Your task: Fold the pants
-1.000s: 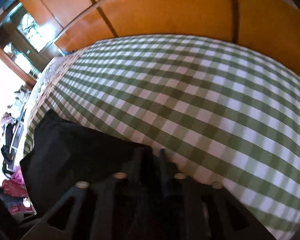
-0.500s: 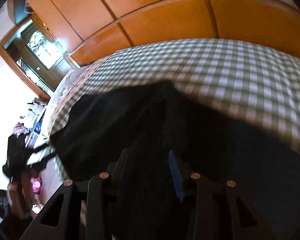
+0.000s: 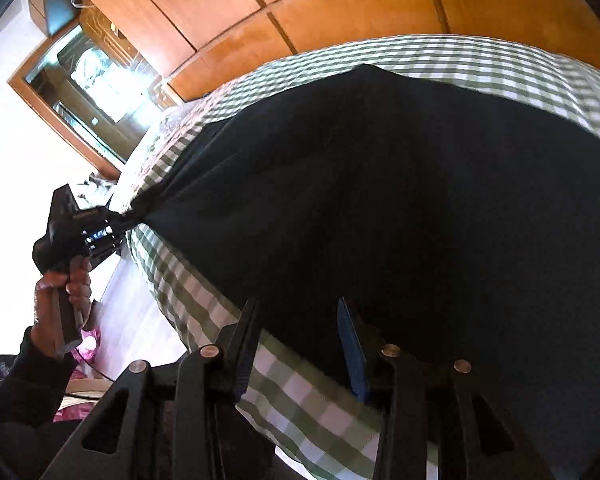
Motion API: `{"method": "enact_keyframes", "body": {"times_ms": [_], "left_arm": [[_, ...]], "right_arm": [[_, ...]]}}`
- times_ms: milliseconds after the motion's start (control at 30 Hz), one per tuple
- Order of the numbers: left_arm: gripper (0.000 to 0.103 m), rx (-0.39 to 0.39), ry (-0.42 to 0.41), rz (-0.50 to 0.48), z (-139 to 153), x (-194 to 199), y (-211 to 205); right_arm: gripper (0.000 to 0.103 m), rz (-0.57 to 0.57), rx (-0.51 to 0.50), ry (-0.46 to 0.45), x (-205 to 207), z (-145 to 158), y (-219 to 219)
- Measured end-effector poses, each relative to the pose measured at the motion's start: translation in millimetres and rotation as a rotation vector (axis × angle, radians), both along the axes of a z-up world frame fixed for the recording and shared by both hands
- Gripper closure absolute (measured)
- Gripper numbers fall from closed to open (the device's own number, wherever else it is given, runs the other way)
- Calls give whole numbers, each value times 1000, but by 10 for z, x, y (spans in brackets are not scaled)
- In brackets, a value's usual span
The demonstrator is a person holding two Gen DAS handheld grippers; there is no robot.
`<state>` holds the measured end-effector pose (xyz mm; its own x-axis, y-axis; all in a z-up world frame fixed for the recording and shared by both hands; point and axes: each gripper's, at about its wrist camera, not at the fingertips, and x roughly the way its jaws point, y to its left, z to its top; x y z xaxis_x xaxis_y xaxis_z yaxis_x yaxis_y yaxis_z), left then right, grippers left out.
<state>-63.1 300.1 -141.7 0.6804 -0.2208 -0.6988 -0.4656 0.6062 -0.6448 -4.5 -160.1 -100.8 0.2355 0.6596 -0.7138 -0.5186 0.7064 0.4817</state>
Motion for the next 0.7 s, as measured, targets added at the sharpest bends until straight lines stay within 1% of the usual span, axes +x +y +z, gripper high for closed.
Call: {"method": "enact_keyframes", "body": {"times_ms": [33, 100, 133, 167, 200, 233, 267, 300, 333, 400, 433, 500, 533, 600, 633, 700], "left_arm": [[97, -4, 9, 1, -76, 0, 4], [95, -45, 8, 25, -142, -28, 41], [91, -52, 12, 33, -122, -48, 46], [86, -33, 15, 36, -75, -65, 35], [82, 11, 24, 42, -8, -67, 16], [77, 80, 42, 53, 80, -77, -15], [75, 158, 69, 70, 168, -82, -51], [75, 217, 88, 83, 244, -89, -96], [75, 266, 85, 91, 330, -112, -153], [75, 349, 33, 67, 507, -109, -330], [75, 390, 7, 29, 585, -92, -463], [75, 455, -50, -84, 703, 12, -797], [75, 469, -68, -132, 735, 105, -945], [75, 482, -95, -268, 735, 303, -1307], [75, 486, -99, -337, 694, 394, -1509], [75, 480, -96, -434, 615, 547, -1802]], "right_arm": [[68, -10, 10, 3, 1, -21, -22], [73, -30, 11, 9, 7, -31, -48], [73, -31, 10, 9, 10, -34, -49], [73, -26, 4, 1, -1, -33, -40], [73, -17, -6, -11, -12, -32, -28], [73, -15, -10, -17, -19, -33, -20], [73, -16, -9, -21, -21, -39, -20], [73, -20, -5, -19, -13, -48, -27], [73, -24, 1, -18, -22, -51, -62], [73, -33, 15, -15, -29, -52, -85], [73, -40, 24, -10, -29, -54, -83], [73, -49, 39, 0, -20, -55, -95], [73, -59, 56, 12, -10, -57, -119], [73, -81, 89, 47, 18, -59, -179], [73, -101, 106, 68, 31, -42, -232], [73, -144, 126, 74, 30, 17, -359]]}}
